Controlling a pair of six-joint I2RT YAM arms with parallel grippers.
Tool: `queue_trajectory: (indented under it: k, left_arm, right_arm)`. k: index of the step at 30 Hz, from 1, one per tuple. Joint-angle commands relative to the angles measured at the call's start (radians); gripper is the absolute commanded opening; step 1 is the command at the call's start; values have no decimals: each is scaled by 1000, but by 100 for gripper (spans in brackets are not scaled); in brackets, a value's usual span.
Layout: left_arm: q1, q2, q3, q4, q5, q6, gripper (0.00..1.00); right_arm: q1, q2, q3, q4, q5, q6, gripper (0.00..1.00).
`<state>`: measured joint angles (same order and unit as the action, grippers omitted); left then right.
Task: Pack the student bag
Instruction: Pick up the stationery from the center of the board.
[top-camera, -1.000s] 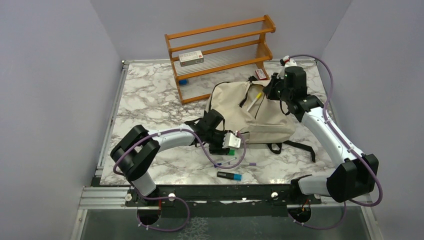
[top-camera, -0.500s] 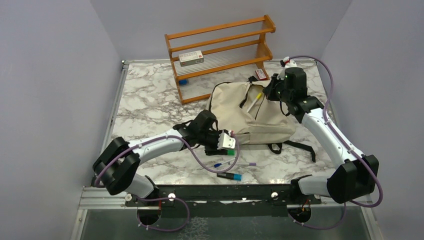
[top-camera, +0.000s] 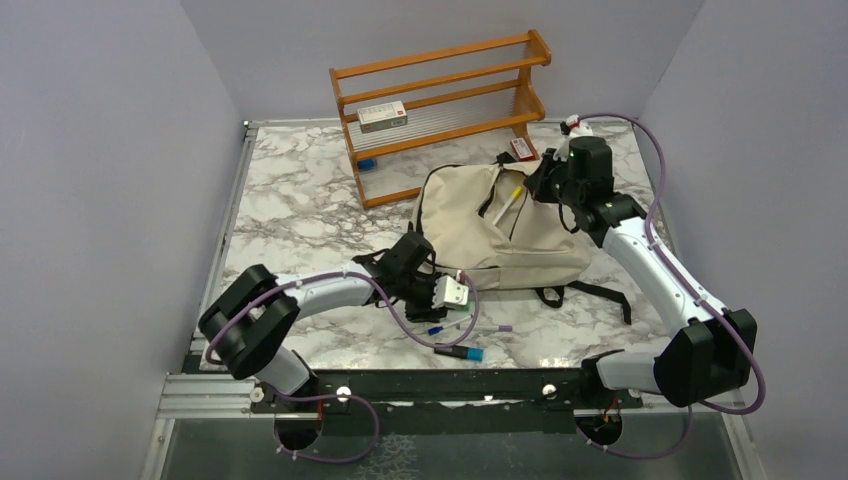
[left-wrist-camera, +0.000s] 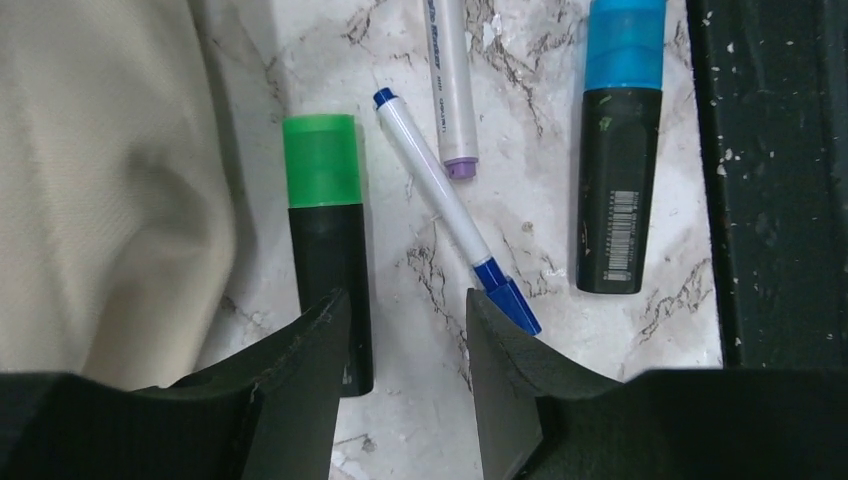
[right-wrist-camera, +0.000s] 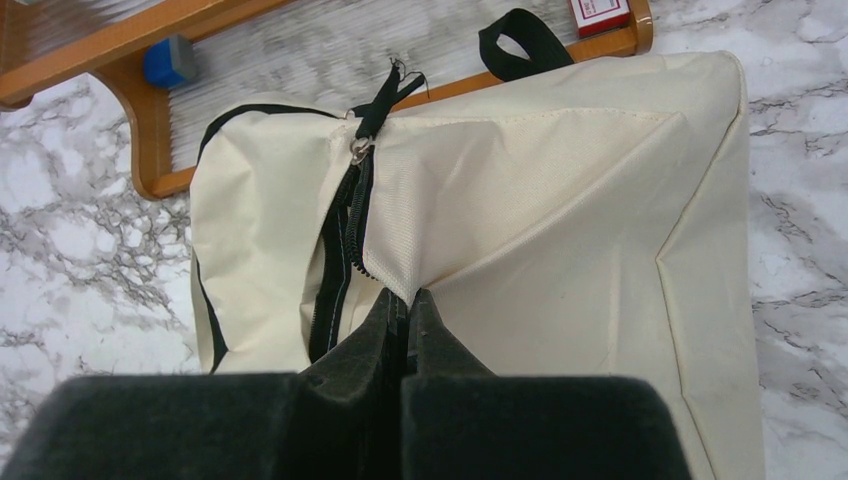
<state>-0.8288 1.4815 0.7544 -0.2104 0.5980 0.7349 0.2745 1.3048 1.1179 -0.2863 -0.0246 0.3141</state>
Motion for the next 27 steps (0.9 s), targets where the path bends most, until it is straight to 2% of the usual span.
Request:
queue_trajectory:
  k: [1, 12, 27]
  left_arm:
    - [-4, 99, 51, 37, 23, 29, 47]
    - [-3, 171, 98, 38, 13, 52, 47]
    - [-4, 215, 141, -82, -83, 41, 45]
  right_arm:
    - [-8, -43, -7, 44, -20, 8, 1]
    - [-8, -63, -33, 31, -13, 6, 1]
    - [-8, -41, -26, 47, -33, 1, 1]
